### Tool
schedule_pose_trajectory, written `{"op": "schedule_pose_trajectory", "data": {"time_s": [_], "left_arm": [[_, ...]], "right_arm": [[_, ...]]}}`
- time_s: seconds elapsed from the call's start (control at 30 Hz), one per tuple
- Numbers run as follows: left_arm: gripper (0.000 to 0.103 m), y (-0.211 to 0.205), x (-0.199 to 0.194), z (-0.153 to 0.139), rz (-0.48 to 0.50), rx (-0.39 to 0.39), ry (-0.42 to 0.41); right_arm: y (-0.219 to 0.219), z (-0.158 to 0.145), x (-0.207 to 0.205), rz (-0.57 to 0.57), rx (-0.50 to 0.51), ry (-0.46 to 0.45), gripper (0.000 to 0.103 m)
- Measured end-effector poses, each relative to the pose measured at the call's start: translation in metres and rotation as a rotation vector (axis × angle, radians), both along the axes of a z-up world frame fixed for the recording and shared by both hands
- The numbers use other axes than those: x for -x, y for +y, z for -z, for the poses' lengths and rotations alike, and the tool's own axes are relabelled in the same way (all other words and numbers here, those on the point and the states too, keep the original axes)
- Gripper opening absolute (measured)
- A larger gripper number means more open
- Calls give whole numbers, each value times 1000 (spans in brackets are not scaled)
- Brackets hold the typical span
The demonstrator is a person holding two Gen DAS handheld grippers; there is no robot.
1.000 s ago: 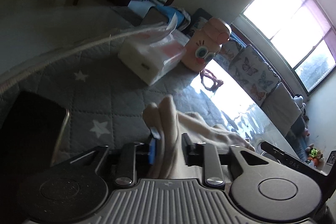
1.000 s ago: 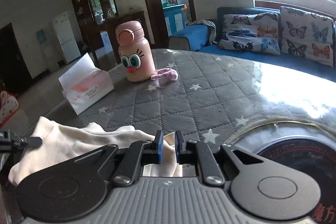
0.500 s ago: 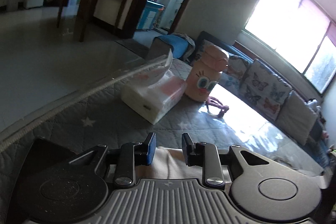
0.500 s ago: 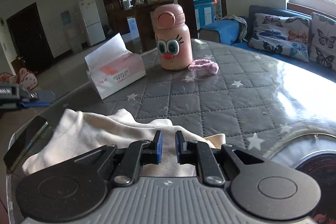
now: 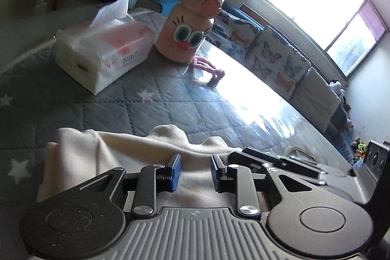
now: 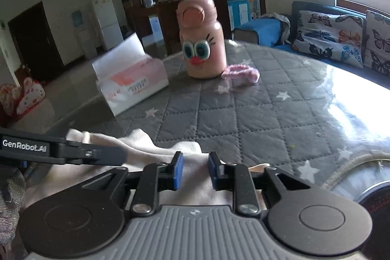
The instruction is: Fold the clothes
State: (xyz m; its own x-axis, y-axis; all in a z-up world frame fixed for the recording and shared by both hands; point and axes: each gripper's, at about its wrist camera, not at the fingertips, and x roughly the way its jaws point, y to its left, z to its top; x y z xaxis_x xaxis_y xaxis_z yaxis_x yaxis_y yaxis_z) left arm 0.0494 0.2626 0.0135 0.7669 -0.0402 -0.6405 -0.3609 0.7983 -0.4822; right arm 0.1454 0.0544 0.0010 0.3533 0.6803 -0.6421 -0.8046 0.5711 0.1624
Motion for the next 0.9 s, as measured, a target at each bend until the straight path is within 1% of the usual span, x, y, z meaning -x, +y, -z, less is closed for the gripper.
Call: {"op": "schedule_pose_trajectory", "data": {"time_s": [0.07,0.13,0.33,0.5,0.63,0.7,0.77,0.9], "left_arm": [[28,2,-4,4,-11,14,4],[28,2,-2,2,-11,12,0],[29,0,7,-3,4,3,-17],[30,-15,31,-11,48,-29,-25],[30,-19,58,-12,46,-43,-26],[30,-19,72,-13,36,-59,-24],[30,-20,86,-13,24,-73,-19],[30,-17,110,-9,8,-59,-19]], "right_arm": [[3,1,0,-6,0,-2,25],[3,-1,0,-12,-1,-4,25],[-20,-16,14,-43,-2,-19,26],[-46,-24,42,-98,25,-45,26],[-67,-24,65,-125,36,-49,26],[-76,-22,73,-122,45,-56,26],[-86,-18,76,-107,46,-43,26],[-100,-18,78,-72,28,-36,26]]}}
